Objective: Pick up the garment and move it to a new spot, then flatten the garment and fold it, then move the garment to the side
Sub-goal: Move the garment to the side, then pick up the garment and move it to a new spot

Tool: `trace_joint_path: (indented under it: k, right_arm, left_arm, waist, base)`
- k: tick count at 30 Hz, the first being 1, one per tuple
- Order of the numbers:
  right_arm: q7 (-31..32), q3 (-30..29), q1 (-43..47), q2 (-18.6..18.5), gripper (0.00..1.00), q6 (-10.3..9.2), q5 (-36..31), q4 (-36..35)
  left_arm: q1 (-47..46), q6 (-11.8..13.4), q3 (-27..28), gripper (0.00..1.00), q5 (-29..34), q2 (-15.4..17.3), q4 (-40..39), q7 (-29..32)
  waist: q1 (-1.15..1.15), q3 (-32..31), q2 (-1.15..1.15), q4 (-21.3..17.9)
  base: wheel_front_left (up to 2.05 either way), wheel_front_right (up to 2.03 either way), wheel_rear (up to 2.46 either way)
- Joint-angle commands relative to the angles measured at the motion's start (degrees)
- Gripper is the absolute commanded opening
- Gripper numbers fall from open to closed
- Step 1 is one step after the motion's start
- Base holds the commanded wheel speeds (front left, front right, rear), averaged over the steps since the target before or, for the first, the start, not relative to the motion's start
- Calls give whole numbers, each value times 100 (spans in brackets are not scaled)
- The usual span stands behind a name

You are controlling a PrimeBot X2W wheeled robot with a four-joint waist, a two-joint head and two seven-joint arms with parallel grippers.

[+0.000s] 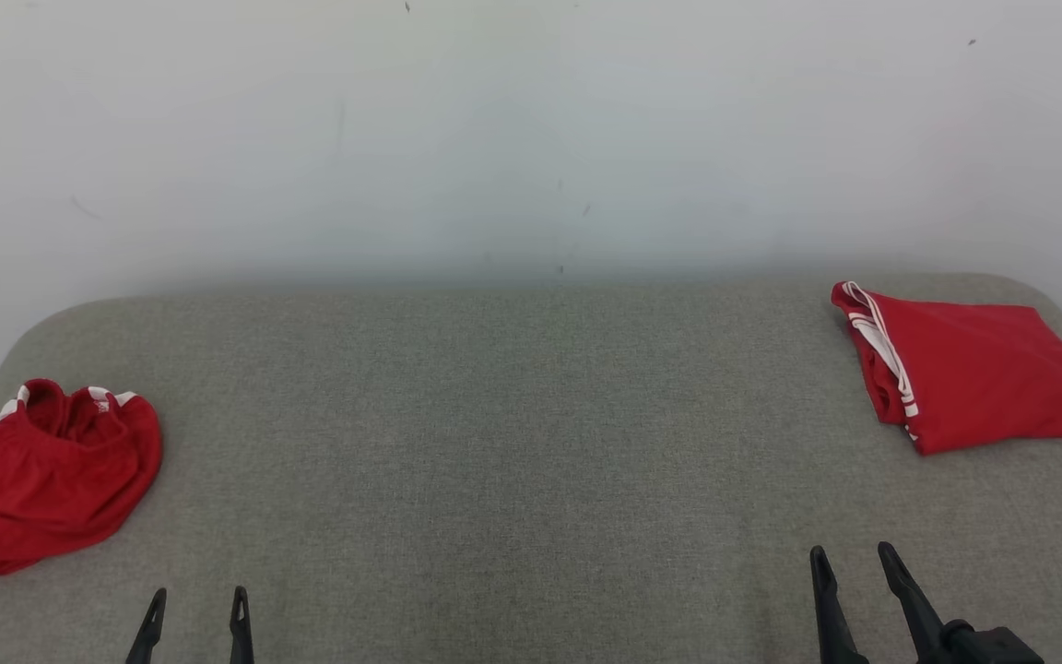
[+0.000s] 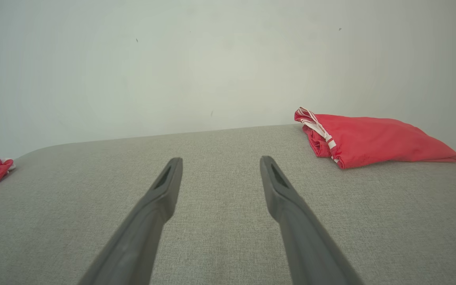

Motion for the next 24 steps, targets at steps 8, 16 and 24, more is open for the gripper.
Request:
trace_joint_path:
  k: [8, 16, 24]
  right_arm:
    - [-25, 2, 61, 17, 100, -12, -45, -12]
    - [-14, -49, 96, 55, 100, -12, -11, -10]
    - [-14, -86, 120, 116, 100, -12, 36, 28]
  left_arm:
    - [-48, 16, 12, 100, 7, -7, -25, -18]
    - [-125, -40, 1, 100, 23, 37, 12, -18]
    - [-152, -18, 60, 100, 0, 115, -9, -18]
  waist:
    - [0, -3, 0, 34]
    - [0, 7, 0, 317]
    - [0, 69, 0, 966]
  base:
    - [0, 0, 0]
    - [0, 0, 0]
    - [0, 0, 0]
